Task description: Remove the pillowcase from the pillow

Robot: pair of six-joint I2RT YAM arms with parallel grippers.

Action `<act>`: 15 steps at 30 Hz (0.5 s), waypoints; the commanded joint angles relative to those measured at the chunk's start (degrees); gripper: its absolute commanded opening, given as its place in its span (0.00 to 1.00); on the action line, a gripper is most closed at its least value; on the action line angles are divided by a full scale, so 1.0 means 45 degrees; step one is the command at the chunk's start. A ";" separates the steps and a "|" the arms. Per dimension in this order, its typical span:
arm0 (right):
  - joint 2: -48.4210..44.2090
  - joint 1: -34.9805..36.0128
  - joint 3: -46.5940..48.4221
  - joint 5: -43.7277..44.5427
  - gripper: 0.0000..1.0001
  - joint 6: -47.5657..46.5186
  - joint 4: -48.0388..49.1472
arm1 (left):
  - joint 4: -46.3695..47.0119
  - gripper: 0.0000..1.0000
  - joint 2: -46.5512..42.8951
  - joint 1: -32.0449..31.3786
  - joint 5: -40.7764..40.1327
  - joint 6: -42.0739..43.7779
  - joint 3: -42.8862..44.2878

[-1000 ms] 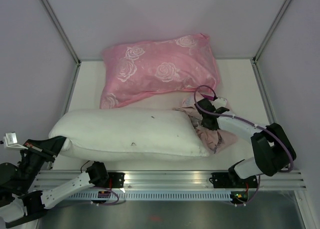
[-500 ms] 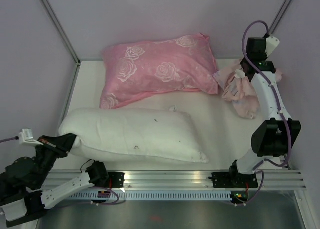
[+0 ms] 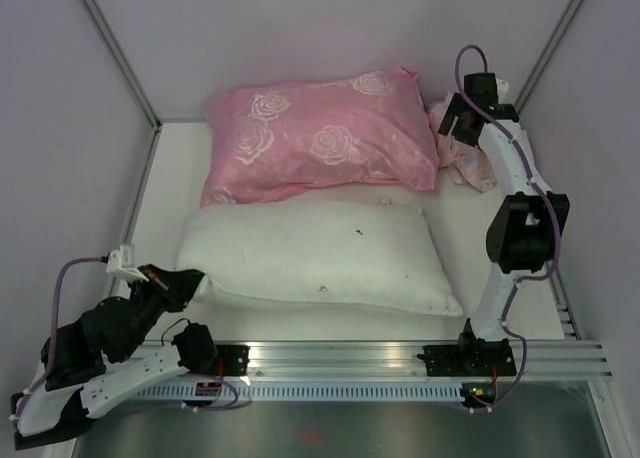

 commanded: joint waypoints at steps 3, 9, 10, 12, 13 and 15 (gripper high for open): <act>-0.7006 0.1502 -0.5165 -0.3277 0.98 -0.0323 0.1188 | 0.1368 0.02 -0.0049 0.0008 0.0286 -0.0366 -0.0019; -1.1131 0.2248 -1.0223 -0.6508 0.98 0.0830 0.0542 | 0.1408 0.02 -0.0185 0.0008 0.0248 -0.0210 0.0175; -1.1947 0.2248 -1.0926 -0.7538 0.98 0.0792 0.0660 | 0.1350 0.02 -0.0166 0.0008 0.0228 -0.0113 0.0254; -1.2926 0.2461 -1.2841 -0.8385 0.98 0.0695 0.1070 | 0.1291 0.02 -0.0166 0.0008 0.0150 -0.0035 0.0488; -1.3106 0.2598 -1.3272 -0.8988 0.98 0.0597 0.0974 | 0.1214 0.02 -0.0146 0.0008 0.0130 0.0024 0.0585; -1.3612 0.3162 -1.4212 -0.9189 0.98 0.0537 0.0798 | 0.1135 0.02 -0.0146 0.0008 0.0053 0.0063 0.0820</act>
